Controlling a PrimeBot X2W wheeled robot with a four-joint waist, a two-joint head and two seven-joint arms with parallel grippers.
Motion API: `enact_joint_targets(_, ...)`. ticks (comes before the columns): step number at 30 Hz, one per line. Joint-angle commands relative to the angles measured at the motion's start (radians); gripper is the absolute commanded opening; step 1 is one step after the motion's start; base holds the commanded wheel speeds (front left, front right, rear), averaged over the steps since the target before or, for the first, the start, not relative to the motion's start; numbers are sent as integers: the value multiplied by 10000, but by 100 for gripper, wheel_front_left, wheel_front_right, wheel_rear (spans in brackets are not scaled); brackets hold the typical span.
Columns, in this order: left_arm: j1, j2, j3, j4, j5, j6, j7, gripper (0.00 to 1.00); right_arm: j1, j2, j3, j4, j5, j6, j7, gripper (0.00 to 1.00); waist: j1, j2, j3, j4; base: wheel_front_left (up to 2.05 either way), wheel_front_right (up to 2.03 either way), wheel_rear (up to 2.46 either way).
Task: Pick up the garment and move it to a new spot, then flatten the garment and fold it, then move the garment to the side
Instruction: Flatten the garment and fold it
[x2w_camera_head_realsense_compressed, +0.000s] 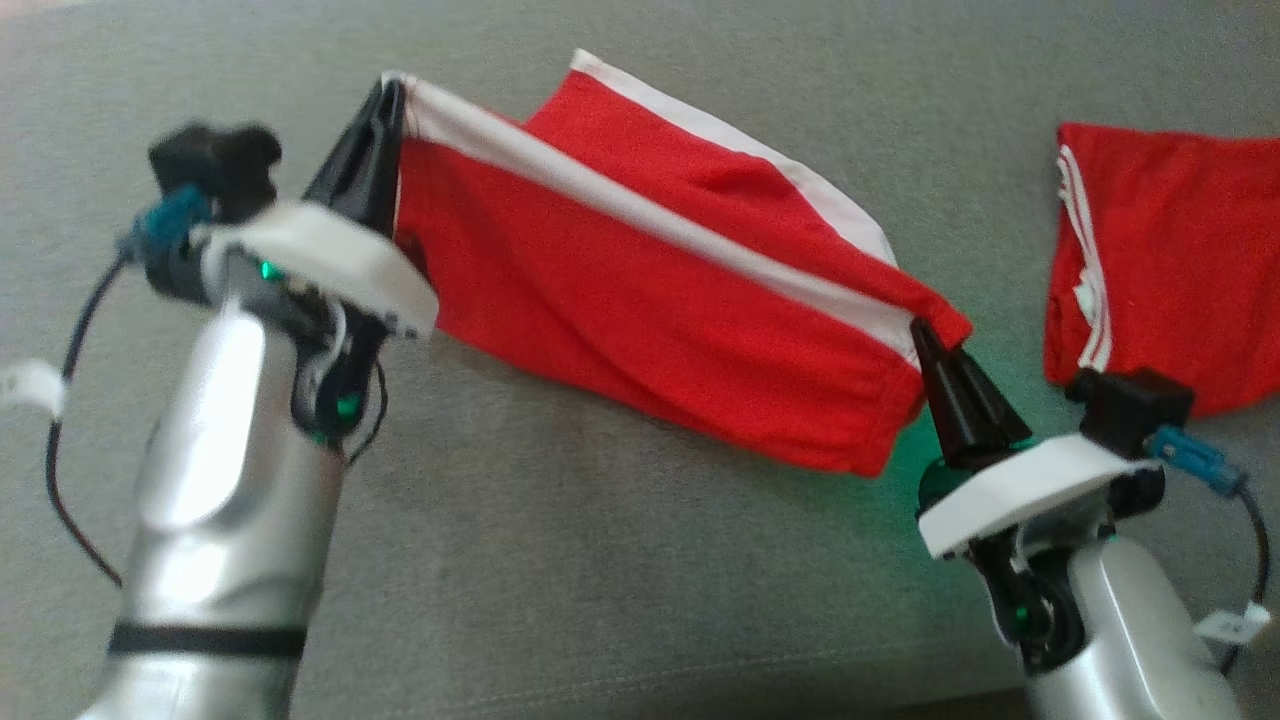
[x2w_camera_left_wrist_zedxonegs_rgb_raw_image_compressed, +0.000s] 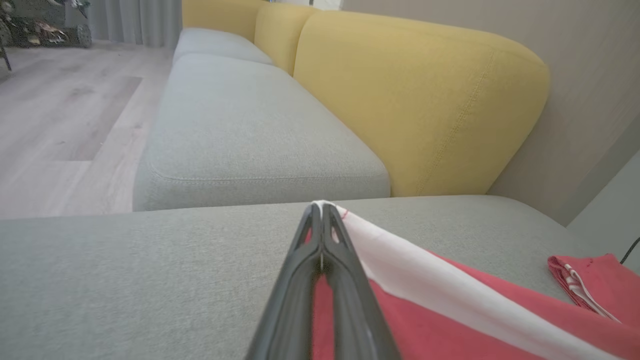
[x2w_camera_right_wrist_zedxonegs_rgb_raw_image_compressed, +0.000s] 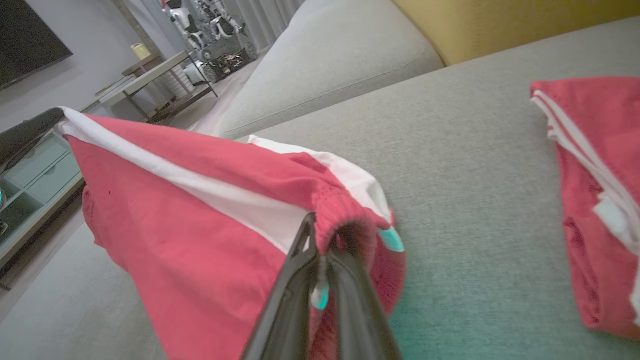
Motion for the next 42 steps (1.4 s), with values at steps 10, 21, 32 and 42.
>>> enact_joint_targets(10,-3572,257,-397,3688,-685,-222,377,0,-1846,197,660,1158,901,-7,-462,0,0,0,927,-1206,0,0,0)
enact_joint_targets(21,-4892,670,-1398,6203,-1912,-234,13,0,-2888,234,1886,2591,1886,-7,-1317,100,0,0,1318,-2200,0,0,0)
enact_joint_targets(32,-5174,1056,-2230,6648,-2585,-235,-1171,100,-2915,-317,2173,2583,1339,-7,-2252,100,0,0,1285,-1982,0,0,0)
enact_joint_targets(42,-4377,1265,-2235,5747,-1917,470,-2140,100,-1825,-874,866,1161,-215,-7,-1980,100,0,0,828,-1260,0,0,0)
